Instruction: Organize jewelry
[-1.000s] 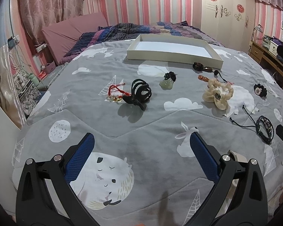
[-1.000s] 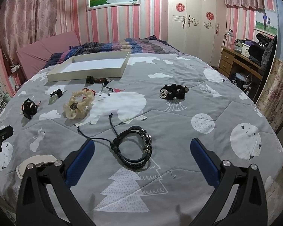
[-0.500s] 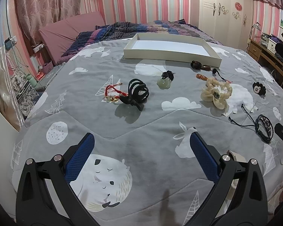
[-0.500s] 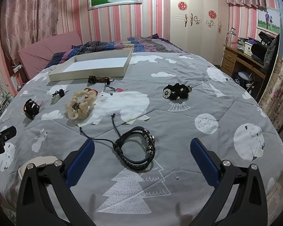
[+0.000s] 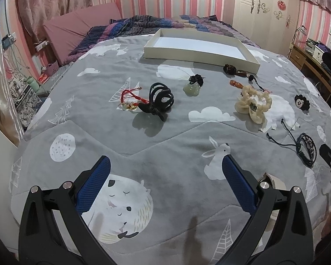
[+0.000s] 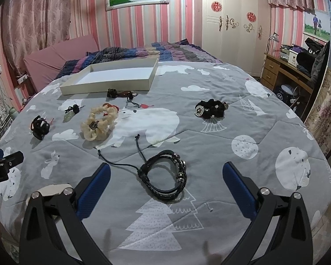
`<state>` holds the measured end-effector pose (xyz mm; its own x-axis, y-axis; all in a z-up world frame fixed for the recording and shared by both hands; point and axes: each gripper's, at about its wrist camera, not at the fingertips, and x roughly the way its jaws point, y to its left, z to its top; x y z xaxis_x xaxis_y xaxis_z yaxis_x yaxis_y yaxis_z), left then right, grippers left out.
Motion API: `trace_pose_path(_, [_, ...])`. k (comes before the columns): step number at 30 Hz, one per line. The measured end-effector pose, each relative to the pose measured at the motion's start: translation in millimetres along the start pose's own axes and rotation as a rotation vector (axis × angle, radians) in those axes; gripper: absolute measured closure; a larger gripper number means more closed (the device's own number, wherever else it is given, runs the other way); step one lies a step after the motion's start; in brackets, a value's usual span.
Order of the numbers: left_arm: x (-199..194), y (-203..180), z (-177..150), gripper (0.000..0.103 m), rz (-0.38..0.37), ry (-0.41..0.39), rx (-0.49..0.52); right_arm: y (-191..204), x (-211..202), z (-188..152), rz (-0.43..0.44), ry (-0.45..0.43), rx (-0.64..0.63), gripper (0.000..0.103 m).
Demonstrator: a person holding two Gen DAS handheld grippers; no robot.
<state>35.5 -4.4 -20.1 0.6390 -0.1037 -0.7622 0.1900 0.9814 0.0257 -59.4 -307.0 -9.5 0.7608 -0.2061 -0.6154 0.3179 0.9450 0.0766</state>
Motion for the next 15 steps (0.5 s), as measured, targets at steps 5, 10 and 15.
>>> trace_pose_path(5, [-1.7,-0.2,5.0,0.003,0.002,-0.002,0.010,3.5,1.3,3.9,0.019,0.010,-0.008,0.002])
trace_pose_path(10, [1.7,0.7,14.5,0.003,0.005,0.009,0.015,5.2,7.8,10.1,0.029,0.030,-0.002,0.002])
trace_pose_path(15, [7.4,-1.5,28.3,0.003,-0.003,0.016,0.040,4.5,15.6,21.8,0.021,0.036,-0.002,0.002])
